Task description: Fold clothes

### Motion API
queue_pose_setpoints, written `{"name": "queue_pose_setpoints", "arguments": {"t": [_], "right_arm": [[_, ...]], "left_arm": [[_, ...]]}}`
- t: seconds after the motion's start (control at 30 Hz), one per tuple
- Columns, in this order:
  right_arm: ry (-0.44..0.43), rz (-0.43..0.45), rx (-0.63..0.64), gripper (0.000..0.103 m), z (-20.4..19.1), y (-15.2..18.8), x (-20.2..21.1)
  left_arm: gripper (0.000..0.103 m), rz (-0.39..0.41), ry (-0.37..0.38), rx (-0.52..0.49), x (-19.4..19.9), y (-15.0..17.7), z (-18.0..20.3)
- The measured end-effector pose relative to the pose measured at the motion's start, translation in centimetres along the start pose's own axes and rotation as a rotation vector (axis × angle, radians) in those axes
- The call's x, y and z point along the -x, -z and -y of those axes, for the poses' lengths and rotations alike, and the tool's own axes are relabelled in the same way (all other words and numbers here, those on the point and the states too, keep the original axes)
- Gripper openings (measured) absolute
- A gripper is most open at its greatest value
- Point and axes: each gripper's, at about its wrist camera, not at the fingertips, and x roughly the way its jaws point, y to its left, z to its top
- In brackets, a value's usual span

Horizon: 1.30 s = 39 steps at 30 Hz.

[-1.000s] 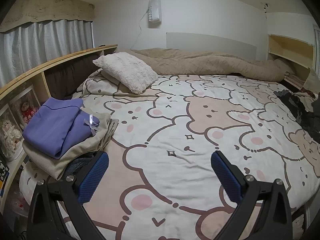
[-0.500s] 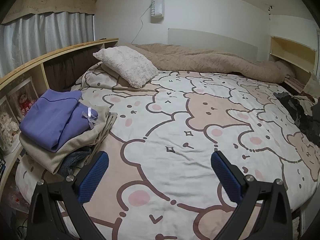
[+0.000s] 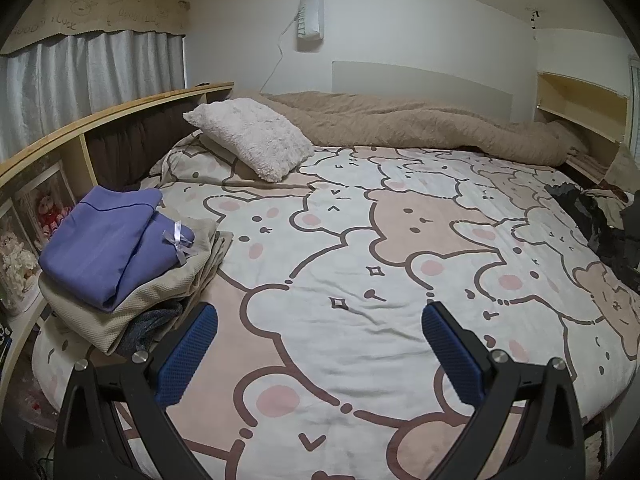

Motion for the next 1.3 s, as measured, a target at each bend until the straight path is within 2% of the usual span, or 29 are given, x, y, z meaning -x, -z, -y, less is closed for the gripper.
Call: {"name": "queue_pose_setpoints", "arguments": {"t": [1.3], "right_arm": [[0.000, -0.037, -0.011, 0.086, 0.9, 0.4, -1.9]], "left_arm": [[0.103, -0.012, 0.021, -0.025, -1.1, 0.2, 1.0]]}}
